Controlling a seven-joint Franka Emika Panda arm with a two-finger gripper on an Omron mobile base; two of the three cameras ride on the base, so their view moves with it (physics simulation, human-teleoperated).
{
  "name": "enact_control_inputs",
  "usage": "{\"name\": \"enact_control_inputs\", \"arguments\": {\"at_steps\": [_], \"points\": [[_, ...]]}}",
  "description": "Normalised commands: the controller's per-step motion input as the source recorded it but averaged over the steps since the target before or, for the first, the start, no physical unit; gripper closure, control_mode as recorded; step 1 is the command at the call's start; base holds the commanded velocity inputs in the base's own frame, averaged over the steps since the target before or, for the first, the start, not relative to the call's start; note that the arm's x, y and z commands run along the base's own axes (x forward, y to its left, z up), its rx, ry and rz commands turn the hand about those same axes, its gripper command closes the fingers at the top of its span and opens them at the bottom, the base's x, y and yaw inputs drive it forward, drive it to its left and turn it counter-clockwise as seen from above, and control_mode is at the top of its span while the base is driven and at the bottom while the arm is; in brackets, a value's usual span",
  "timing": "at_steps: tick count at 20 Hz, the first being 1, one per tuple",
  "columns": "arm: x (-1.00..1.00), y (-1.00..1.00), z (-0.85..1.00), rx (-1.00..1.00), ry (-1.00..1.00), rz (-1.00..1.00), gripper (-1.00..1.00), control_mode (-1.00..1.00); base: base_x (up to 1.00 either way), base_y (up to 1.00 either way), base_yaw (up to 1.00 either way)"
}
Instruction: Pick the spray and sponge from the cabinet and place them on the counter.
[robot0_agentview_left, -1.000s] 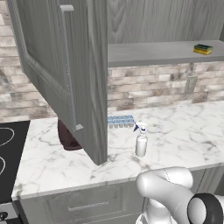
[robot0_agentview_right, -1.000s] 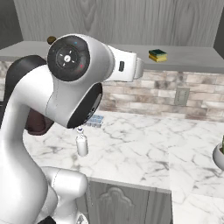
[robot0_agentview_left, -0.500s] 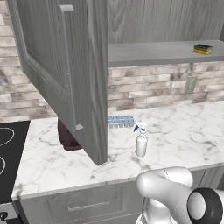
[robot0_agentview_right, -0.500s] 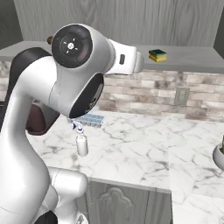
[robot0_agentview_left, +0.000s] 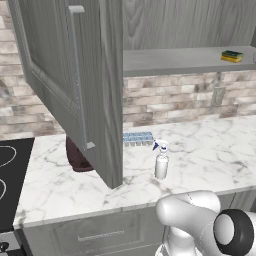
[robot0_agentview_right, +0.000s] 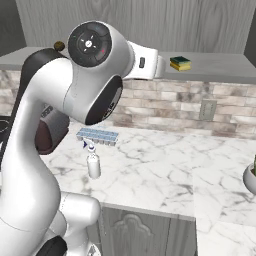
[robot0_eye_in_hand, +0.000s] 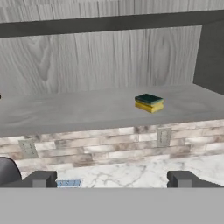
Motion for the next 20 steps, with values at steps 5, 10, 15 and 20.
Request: {"name": "enact_control_inputs", "arguments": {"at_steps": [5, 10, 15, 20], "points": [[0.17, -0.01, -0.02, 0.0, 0.04, 0.0, -1.0, -1.0, 0.0, 0.0, 0.0], [0.2, -0.02, -0.15, 0.0, 0.05, 0.0, -1.0, -1.0, 0.0, 0.0, 0.0], [0.16, -0.14, -0.12, 0.0, 0.01, 0.0, -1.0, -1.0, 0.0, 0.0, 0.0], [0.09, -0.19, 0.0, 0.0, -0.01, 0.0, -1.0, -1.0, 0.0, 0.0, 0.0]]}}
